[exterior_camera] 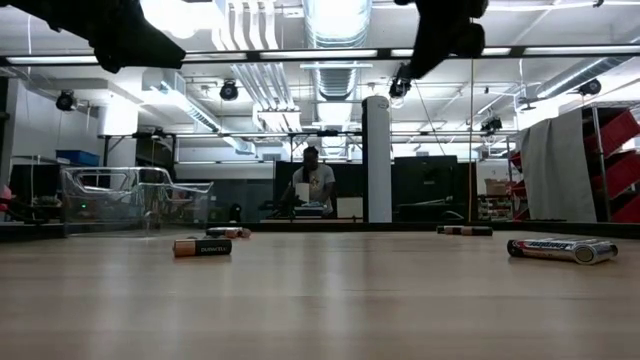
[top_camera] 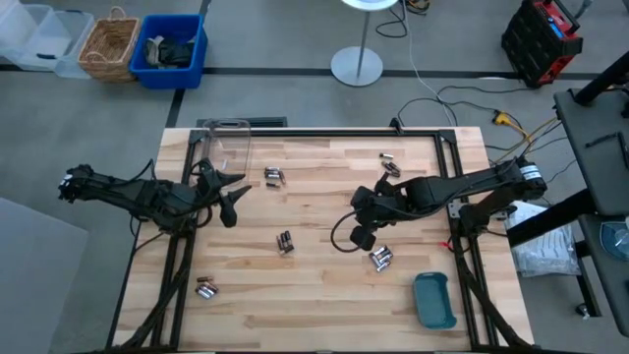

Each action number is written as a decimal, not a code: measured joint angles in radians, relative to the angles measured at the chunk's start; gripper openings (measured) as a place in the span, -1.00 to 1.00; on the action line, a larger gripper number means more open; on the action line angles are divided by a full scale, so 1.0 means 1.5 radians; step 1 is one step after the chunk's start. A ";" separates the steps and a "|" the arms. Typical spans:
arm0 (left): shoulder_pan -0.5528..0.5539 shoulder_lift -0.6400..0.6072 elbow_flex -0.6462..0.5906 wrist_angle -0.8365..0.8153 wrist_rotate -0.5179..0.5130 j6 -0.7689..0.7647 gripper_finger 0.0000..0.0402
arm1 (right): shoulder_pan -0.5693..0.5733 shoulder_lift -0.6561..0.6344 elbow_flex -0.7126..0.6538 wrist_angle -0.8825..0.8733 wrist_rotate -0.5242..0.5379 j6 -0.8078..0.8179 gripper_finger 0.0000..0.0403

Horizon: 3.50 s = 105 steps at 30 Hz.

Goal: Sort batteries
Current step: Put the silver and black battery into the transparent bin

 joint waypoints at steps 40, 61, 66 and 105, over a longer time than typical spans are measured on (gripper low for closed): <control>0.000 0.000 0.000 0.279 0.000 0.315 -0.28 | 0.065 0.166 -0.013 -0.113 -0.119 0.106 -0.83; 0.000 0.017 0.000 0.280 0.000 0.307 -0.28 | 0.118 0.173 -0.069 -0.015 -0.094 -0.257 -0.83; 0.000 0.021 0.000 0.280 0.000 0.307 -0.28 | 0.118 0.187 -0.076 -0.011 -0.092 -0.216 -0.75; 0.000 0.024 0.000 0.280 0.000 0.294 -0.28 | 0.105 0.230 -0.122 0.042 -0.095 -0.102 -0.06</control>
